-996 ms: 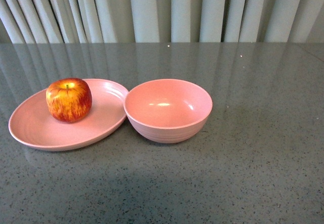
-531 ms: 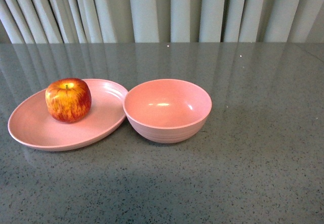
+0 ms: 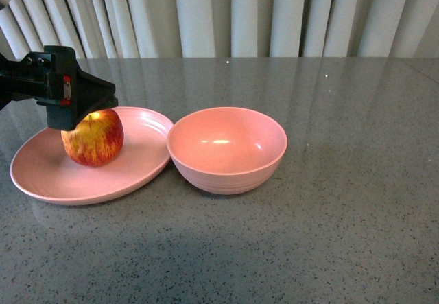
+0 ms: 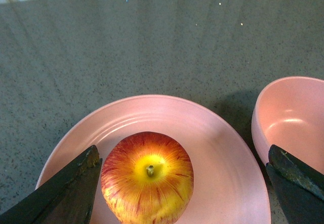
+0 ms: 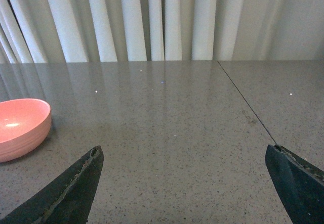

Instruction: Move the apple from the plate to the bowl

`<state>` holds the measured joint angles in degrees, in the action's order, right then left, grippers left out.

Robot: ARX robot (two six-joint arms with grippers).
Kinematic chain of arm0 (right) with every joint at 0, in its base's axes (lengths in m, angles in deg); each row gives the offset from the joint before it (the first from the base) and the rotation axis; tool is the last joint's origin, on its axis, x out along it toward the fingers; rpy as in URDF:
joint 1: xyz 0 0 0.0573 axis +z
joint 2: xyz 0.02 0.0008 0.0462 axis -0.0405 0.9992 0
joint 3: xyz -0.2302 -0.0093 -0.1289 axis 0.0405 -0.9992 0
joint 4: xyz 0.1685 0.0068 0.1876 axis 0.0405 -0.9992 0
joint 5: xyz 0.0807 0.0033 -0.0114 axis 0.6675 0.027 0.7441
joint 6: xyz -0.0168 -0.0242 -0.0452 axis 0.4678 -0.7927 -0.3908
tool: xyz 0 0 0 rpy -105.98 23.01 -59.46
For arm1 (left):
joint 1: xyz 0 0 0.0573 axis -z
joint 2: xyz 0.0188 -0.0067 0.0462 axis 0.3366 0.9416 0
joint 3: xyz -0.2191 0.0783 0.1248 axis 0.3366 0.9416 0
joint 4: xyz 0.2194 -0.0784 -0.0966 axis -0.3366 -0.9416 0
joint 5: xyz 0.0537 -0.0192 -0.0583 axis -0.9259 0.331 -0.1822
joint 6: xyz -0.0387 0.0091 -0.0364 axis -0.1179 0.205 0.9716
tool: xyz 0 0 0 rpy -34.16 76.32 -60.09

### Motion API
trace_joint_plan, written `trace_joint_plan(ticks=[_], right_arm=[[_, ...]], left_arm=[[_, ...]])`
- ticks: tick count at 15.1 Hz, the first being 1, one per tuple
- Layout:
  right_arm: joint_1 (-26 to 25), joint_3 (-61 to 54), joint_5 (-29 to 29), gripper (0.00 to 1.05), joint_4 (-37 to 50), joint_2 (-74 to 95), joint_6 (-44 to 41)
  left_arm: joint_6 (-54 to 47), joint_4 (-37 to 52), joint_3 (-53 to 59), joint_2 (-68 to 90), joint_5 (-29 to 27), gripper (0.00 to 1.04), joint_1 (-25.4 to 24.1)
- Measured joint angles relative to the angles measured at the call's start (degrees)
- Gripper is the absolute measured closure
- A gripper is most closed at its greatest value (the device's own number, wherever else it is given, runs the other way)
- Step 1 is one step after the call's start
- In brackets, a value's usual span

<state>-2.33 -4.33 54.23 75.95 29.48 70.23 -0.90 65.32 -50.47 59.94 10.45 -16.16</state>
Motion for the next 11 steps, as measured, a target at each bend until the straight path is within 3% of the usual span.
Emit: trace_joint_plan(ticks=[11], right_arm=[[0.0, 0.0, 0.0, 0.07, 0.0, 0.0, 0.0]], left_arm=[[1.55, -4.44, -4.42, 8.35, -2.58, 0.07, -0.33]])
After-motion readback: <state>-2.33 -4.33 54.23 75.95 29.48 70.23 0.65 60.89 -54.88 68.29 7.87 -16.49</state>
